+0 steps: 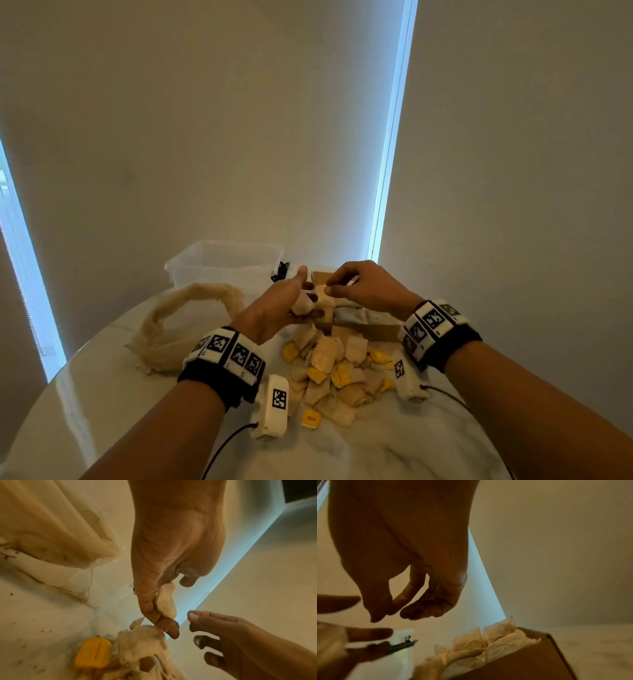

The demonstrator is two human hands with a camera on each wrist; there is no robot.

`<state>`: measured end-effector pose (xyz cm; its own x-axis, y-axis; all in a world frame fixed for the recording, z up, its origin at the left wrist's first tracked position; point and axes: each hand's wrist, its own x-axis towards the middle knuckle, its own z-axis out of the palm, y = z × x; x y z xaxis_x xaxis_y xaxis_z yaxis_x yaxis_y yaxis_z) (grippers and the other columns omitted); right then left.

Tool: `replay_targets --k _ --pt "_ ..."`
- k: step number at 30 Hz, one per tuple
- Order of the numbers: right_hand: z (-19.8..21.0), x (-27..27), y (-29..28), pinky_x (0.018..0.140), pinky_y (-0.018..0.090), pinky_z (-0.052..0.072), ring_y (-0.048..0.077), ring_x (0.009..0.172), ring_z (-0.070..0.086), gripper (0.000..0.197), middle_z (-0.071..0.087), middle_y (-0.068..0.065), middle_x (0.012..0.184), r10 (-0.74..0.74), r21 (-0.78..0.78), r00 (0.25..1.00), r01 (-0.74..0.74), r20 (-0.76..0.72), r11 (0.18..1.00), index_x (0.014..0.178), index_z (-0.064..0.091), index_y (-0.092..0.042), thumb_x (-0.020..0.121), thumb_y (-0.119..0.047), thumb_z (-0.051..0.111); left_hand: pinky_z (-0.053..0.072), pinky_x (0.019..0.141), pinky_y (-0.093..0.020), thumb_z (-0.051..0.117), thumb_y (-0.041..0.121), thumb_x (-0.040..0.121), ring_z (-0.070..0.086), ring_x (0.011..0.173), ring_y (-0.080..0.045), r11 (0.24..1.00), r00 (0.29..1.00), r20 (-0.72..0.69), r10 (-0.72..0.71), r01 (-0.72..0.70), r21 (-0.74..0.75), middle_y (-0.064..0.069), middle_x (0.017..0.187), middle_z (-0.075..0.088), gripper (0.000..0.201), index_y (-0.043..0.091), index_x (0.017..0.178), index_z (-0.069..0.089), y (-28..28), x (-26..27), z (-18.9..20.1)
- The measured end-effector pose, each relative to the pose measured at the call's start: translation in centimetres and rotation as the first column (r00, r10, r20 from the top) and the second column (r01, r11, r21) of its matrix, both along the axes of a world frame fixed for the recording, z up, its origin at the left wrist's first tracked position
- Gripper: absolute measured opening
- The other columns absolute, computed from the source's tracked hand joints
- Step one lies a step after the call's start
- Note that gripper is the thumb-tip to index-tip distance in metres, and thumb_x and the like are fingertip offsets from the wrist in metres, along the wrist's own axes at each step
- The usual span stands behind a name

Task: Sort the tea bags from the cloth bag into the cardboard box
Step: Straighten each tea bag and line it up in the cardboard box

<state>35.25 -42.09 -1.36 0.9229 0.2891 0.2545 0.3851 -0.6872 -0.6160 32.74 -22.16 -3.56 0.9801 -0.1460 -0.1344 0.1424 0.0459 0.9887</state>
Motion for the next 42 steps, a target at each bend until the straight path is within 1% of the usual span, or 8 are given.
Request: replay_targets --k 6,11,17,23,29,33,39,42 --pt "-1.5 -4.2 0.5 0.086 0.032 0.065 0.020 0.110 0.073 0.065 0.073 0.002 0.123 0.139 0.447 0.908 0.058 -0.395 0.892 0.135 0.057 -0.021 0.080 -0.029 0.093 0.065 0.068 -0.037 0.048 0.056 0.106 0.070 0.107 -0.038 0.968 1.000 -0.019 -0.007 0.002 -0.250 -0.026 0.134 0.066 0.060 0.003 0.131 0.061 0.0 -0.5 2.0" --pt "-3.9 -3.9 1.1 0.082 0.033 0.066 0.019 0.101 0.078 0.052 0.079 0.003 0.114 0.099 0.568 0.947 0.099 -0.307 0.817 0.130 0.062 -0.016 0.086 -0.021 0.089 0.066 0.082 -0.040 0.061 0.042 0.104 0.070 0.117 -0.039 0.979 0.999 0.044 -0.007 0.016 -0.204 -0.021 0.128 0.070 0.047 0.002 0.128 0.064 -1.0 -0.5 2.7" --pt "-4.1 -3.4 -1.5 0.090 0.035 0.065 0.020 0.102 0.077 0.027 0.080 0.004 0.109 0.086 0.506 0.956 0.072 -0.281 0.860 0.113 0.074 -0.022 0.089 -0.017 0.086 0.065 0.078 -0.031 0.058 0.004 0.105 0.079 0.097 -0.029 1.000 0.981 0.196 0.007 -0.006 -0.006 -0.021 0.120 0.073 0.021 -0.002 0.122 0.069 0.8 -0.7 3.1" --pt "-4.6 -3.8 -3.4 0.093 0.038 0.064 0.020 0.105 0.076 0.037 0.079 0.002 0.114 0.136 0.335 0.927 -0.012 -0.348 0.942 0.119 0.076 -0.021 0.085 -0.023 0.090 0.065 0.077 -0.030 0.048 -0.005 0.104 0.079 0.098 -0.027 0.980 0.977 0.213 -0.016 -0.026 0.195 -0.017 0.117 0.075 0.029 0.000 0.124 0.068 2.1 -1.3 4.3" --pt "-2.6 -4.1 -3.3 0.086 0.028 0.064 0.010 0.108 0.074 0.036 0.077 -0.012 0.117 0.189 0.114 0.923 -0.159 -0.334 0.981 0.124 0.076 -0.028 0.089 -0.028 0.085 0.065 0.082 -0.039 0.048 0.019 0.111 0.077 0.103 -0.035 0.997 0.988 0.152 -0.018 0.029 -0.072 -0.019 0.116 0.077 0.031 -0.001 0.128 0.065 1.3 -1.5 4.0" --pt "-1.1 -4.2 -2.8 0.084 0.030 0.065 0.011 0.106 0.073 0.033 0.075 -0.015 0.115 0.081 0.292 0.990 -0.044 -0.116 0.955 0.121 0.074 -0.030 0.090 -0.035 0.083 0.066 0.083 -0.044 0.043 0.054 0.109 0.075 0.106 -0.041 0.985 0.999 0.026 -0.036 0.040 -0.169 -0.021 0.121 0.075 0.058 0.004 0.131 0.061 0.8 -1.5 3.6" --pt "-0.9 -4.9 0.9 0.083 0.021 0.055 0.005 0.096 0.068 0.042 0.072 -0.017 0.113 0.047 0.172 0.995 -0.062 0.088 0.983 0.127 0.073 -0.032 0.089 -0.047 0.082 0.062 0.094 -0.051 0.034 0.076 0.099 0.071 0.116 -0.034 0.990 0.996 0.027 -0.086 0.088 -0.111 -0.012 0.124 0.068 0.078 0.012 0.138 0.056 -0.1 -1.9 2.9" --pt "-1.4 -4.6 1.4 0.076 0.014 0.046 0.003 0.087 0.063 0.025 0.070 -0.016 0.101 0.026 0.173 0.993 -0.045 0.113 0.984 0.115 0.080 -0.030 0.092 -0.038 0.082 0.063 0.091 -0.047 0.034 0.077 0.098 0.071 0.114 -0.030 0.994 0.997 0.049 -0.064 0.068 -0.091 -0.009 0.120 0.069 0.077 0.015 0.138 0.056 -0.3 -2.0 2.5"
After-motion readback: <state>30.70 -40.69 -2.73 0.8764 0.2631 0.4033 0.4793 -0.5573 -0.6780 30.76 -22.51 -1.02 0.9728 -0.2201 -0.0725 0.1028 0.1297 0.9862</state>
